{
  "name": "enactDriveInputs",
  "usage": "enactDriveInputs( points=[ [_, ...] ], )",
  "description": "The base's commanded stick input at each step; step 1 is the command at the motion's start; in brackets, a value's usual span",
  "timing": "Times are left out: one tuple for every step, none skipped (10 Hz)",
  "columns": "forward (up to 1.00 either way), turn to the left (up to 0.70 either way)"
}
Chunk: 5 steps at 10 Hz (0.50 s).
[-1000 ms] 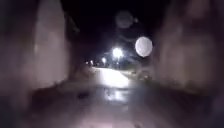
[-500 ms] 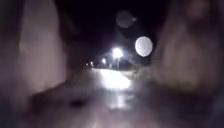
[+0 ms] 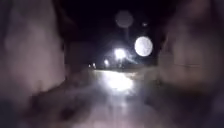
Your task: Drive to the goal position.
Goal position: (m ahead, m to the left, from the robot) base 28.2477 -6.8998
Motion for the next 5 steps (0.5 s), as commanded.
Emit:
enactDriveInputs(
  points=[
    [1.0,0.03],
    [1.0,0.03],
    [1.0,0.02],
    [1.0,0.02],
    [1.0,0.02]
  ],
)
